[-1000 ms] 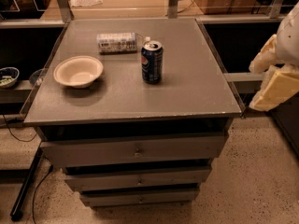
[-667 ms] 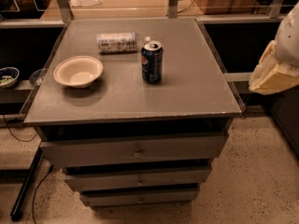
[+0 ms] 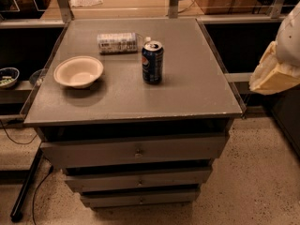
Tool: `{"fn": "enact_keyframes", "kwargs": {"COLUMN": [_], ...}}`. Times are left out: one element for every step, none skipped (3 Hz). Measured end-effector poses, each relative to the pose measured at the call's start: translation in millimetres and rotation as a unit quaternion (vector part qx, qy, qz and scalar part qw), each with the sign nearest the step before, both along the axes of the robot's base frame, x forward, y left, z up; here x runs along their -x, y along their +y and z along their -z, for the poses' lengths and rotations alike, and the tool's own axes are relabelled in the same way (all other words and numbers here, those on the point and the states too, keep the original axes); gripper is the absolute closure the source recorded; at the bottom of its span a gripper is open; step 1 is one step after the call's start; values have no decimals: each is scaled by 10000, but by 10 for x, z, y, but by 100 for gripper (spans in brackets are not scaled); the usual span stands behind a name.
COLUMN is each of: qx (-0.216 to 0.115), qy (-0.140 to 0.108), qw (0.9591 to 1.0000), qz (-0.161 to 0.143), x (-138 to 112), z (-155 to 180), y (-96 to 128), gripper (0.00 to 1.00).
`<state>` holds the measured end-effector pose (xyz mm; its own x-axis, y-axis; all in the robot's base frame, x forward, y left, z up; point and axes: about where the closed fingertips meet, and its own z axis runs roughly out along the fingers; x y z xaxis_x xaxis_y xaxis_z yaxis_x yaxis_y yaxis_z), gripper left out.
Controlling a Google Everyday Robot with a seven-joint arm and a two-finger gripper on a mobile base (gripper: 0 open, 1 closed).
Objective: Open bottom drawer
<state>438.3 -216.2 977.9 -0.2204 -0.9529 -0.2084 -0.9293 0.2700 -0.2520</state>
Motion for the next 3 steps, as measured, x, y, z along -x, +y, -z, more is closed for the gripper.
{"fn": "enact_keyframes", "kwargs": {"qx": [2,225,217], "qy": [-5,-765,-1204], "qw": [10000,9967,9921], "qz": [1,156,286], "x": [0,-45,63], "z": [-4,-531,-479], "y": [0,53,309], "gripper": [100,100,100]}}
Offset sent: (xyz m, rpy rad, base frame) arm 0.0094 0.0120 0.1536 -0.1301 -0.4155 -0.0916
